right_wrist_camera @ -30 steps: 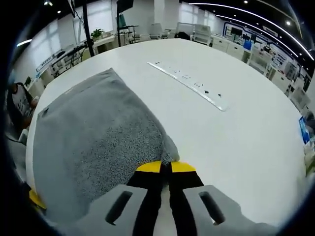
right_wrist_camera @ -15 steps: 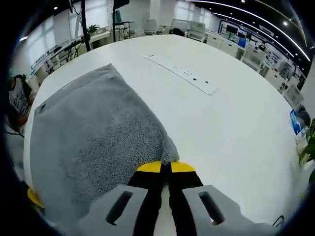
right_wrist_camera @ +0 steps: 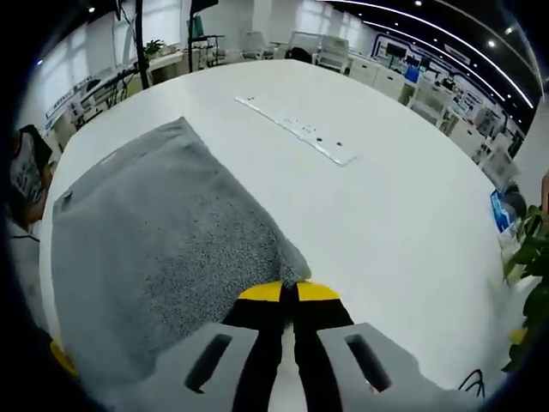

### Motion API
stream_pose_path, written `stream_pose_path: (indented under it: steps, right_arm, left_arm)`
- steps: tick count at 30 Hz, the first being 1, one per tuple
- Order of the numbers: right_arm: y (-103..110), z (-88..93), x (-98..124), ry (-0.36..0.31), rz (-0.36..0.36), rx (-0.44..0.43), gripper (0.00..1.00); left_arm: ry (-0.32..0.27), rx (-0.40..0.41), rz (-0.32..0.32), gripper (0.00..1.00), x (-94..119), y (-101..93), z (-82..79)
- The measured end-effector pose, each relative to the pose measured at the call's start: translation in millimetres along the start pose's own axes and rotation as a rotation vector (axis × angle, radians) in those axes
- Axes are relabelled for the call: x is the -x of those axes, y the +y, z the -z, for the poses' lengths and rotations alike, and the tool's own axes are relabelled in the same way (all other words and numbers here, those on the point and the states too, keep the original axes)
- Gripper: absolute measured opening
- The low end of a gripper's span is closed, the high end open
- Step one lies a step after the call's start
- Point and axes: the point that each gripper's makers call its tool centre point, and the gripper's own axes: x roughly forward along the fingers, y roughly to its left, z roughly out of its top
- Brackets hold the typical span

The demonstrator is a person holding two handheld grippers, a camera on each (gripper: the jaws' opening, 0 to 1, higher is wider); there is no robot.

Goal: Fold the towel on the table until its edges align and the towel forms a compact rectangular stack.

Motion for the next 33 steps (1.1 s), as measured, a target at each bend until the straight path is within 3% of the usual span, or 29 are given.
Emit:
stream_pose_path:
  steps: [14,18,21,33]
  right_arm:
    - [4,-30.6,30,-0.050,0.012,-0.025,0.00]
    - [3,-39.1,37,-0.062,0.024,-0.043,0.00]
    - [3,-44.4,41,-0.066,0.031,-0.045,0.00]
    - [-9,-63.5,42,-0.080,0.056,-0.088,0.00]
  left_arm:
    - [-0.086,-0.002,-0.033,0.05,36,6.9,-26.9]
    - [-0.121,0.040,-0.043,0.05,47,11.7,-34.0]
    - [-0.139,0.052,-0.053,0.05,49,21.7,-32.8]
    - [-0.198,0.074,-0.079,0.05,69,32.6,-36.9]
